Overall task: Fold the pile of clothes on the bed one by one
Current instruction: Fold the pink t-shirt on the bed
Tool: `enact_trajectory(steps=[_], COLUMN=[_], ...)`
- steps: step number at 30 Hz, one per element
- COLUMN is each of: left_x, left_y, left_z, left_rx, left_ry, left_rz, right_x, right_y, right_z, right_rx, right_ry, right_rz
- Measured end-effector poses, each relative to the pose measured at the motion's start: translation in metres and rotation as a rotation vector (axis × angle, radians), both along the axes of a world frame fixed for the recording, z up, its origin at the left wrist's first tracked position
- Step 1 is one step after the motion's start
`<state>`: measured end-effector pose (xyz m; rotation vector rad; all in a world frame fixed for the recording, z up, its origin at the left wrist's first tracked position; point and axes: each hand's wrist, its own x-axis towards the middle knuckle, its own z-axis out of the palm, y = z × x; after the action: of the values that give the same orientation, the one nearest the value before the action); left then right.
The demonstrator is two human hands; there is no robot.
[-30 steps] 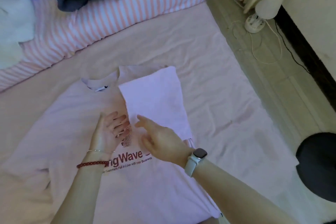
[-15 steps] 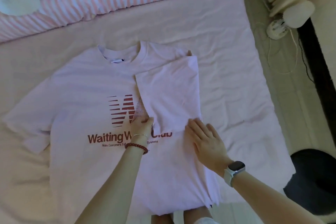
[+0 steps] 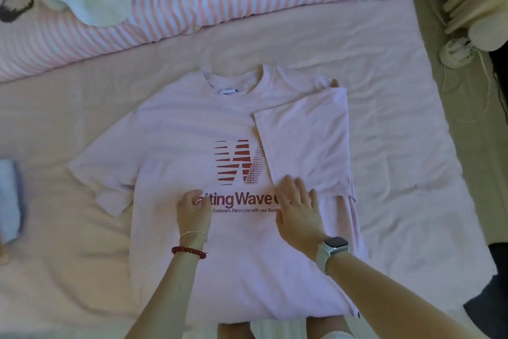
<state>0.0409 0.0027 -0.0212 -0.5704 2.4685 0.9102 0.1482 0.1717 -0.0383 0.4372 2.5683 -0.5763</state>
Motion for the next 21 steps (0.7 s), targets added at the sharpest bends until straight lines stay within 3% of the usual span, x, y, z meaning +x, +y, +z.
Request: enact_trajectory(steps=[4, 6, 8, 11, 17, 19, 21], left_x=[-0.020, -0.040, -0.058, -0.086, -0.121, -0.131, -0.144], left_y=[-0.083, -0.126, -0.166, -0.197, -0.222, -0.232, -0.251], left_z=[0.008, 0.002, -0.008, -0.019, -0.029, -0.023, -0.016], left_rx=[-0.020, 0.024, 0.211, 0.516, 0.766, 0.752, 0.681], left_ry=[0.027, -0.045, -0.181, -0.294, -0.326, -0.250, -0.063], left_rz=[0.304, 0.495, 0.721, 0.879, 0.906, 0.870, 0.791], right_x=[-0.023, -0.031, -0.044, -0.067, -0.098, -0.102, -0.108], right_y=[-0.058, -0.090, -0.122, -0.170, -0.229, -0.235, -0.239], right_z=[0.014, 0.016, 0.020, 0.012, -0.002, -0.004, -0.002], right_rx=[-0.060, -0.101, -0.136, -0.167, -0.109, -0.088, -0.067], right_ry=[0.040, 0.060, 0.063, 0.041, 0.008, -0.015, 0.000], right_rz=[-0.042, -0.046, -0.033, -0.002, 0.029, 0.033, 0.037])
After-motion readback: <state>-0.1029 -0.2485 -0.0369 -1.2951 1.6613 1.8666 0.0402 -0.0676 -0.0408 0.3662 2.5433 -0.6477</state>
